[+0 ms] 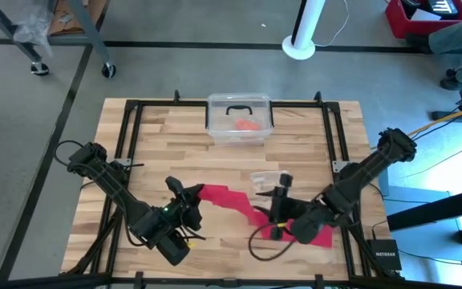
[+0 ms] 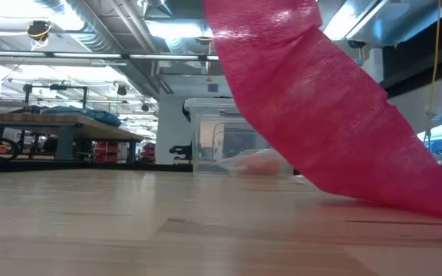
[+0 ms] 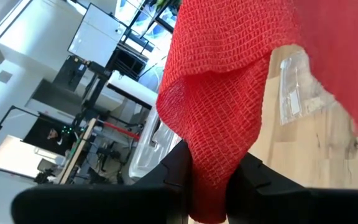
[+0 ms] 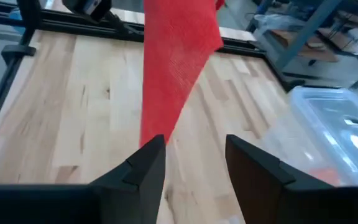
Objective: Roll bandage
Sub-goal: Roll the red bandage
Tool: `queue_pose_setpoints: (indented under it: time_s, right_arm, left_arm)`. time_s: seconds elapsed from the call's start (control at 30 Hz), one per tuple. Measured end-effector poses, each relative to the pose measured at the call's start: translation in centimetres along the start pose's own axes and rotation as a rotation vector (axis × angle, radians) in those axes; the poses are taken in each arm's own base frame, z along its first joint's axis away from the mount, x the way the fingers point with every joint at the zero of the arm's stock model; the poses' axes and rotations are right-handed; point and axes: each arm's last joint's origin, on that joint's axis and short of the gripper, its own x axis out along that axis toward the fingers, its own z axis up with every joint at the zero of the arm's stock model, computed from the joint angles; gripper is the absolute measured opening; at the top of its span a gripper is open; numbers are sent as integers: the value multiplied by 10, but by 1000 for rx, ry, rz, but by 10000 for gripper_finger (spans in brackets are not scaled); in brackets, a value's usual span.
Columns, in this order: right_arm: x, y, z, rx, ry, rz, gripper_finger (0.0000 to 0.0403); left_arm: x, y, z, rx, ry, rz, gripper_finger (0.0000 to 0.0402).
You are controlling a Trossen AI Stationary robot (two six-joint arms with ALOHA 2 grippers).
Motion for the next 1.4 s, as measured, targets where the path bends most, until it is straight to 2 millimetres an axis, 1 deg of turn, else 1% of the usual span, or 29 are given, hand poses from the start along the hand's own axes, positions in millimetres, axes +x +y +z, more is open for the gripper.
queue_pose_setpoints:
  time_s: [0.13,0.2,0.3,0.4,0.47,0.53,0.67,0.7,0.73,0.83,0.9,1.0,1.17,1.27,1.4]
  right_arm:
    - [24,-3,-6,2,0,56,170]
    - [31,-6,-8,10,-2,76,170]
    - [36,-8,-9,30,-20,89,170]
    - [36,-4,-5,4,-72,156,164]
    - [36,-1,-5,-11,-93,202,146]
    - [37,-1,-5,-25,-106,212,115]
    - [39,2,-3,-24,-144,244,27]
    - [41,4,-3,-21,-156,259,14]
    - [42,9,-3,-24,-163,282,10]
    - [47,26,-7,-23,-193,385,17]
    - [50,37,-11,-33,-194,447,9]
    - [53,55,-24,-38,-154,515,7]
    - [54,81,-47,-41,-65,557,5]
    - [56,86,-57,-29,5,559,6]
    - [58,82,-70,7,143,500,4]
  left_arm:
    - [0,0,0,-2,0,0,54]
    - [0,0,0,-2,0,0,54]
    - [0,0,0,-1,0,0,54]
    - [0,0,0,-1,0,0,54]
    - [0,0,0,-1,0,0,54]
    - [0,0,0,-1,0,0,54]
    - [0,0,0,-1,0,0,54]
    - [0,0,0,-1,0,0,54]
    - [0,0,0,-1,1,0,54]
    - [2,1,0,3,6,4,54]
    - [5,1,0,0,12,9,54]
    - [9,2,0,-33,22,18,54]
    - [17,5,0,-82,41,32,54]
    - [20,6,0,-102,50,37,54]
    - [21,6,0,-100,52,39,54]
